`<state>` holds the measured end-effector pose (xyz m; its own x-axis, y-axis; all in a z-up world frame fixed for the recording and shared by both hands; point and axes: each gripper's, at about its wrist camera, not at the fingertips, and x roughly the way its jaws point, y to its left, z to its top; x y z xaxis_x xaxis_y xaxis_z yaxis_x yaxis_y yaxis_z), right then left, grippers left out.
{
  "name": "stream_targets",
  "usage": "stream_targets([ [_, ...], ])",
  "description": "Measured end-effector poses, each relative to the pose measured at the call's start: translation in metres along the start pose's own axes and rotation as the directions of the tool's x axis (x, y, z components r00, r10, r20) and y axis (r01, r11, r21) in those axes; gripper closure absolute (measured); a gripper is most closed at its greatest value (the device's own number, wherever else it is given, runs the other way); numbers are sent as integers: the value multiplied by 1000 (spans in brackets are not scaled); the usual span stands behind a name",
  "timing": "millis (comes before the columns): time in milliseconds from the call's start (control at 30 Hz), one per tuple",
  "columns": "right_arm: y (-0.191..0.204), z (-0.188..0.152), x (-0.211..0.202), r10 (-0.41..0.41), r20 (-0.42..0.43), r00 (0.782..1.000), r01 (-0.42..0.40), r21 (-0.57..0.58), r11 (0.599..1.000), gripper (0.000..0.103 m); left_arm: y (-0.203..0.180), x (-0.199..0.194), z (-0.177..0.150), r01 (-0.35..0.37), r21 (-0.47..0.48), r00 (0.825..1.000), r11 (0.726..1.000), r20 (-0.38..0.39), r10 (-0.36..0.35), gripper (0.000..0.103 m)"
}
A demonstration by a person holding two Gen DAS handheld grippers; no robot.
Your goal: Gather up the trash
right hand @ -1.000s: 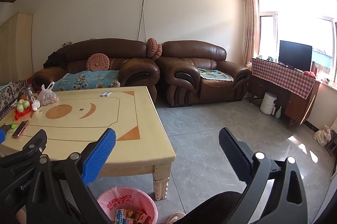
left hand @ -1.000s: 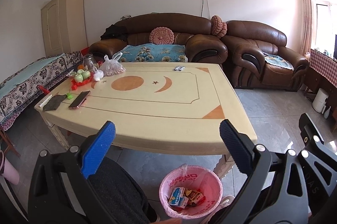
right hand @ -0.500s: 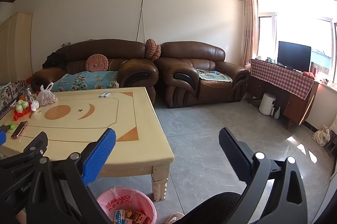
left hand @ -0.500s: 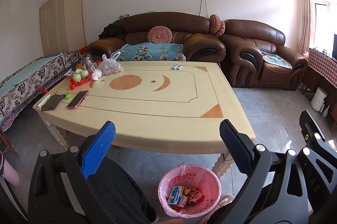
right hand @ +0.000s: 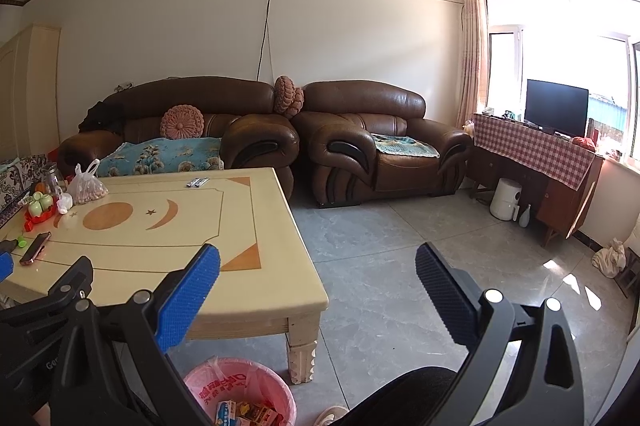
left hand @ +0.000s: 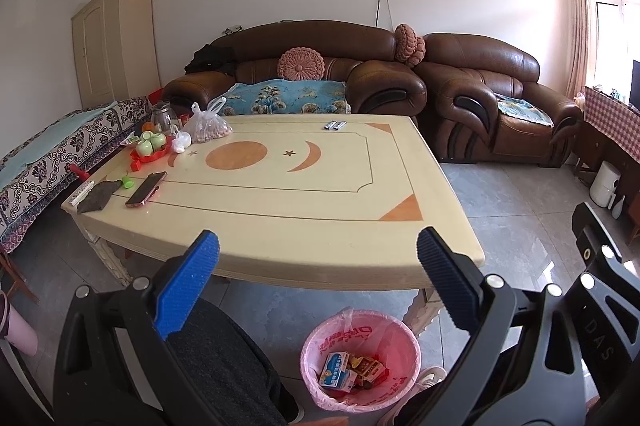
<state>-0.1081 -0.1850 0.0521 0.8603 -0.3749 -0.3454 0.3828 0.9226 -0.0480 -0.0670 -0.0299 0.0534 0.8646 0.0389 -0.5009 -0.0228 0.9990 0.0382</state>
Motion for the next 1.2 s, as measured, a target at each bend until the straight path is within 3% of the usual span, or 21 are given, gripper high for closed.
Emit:
stream_targets([
  [1200,4,-3,-1,-6,-3,1000,6,-2,1000,7,1,3,0,2,11,1000,1000,-21,-2,6],
])
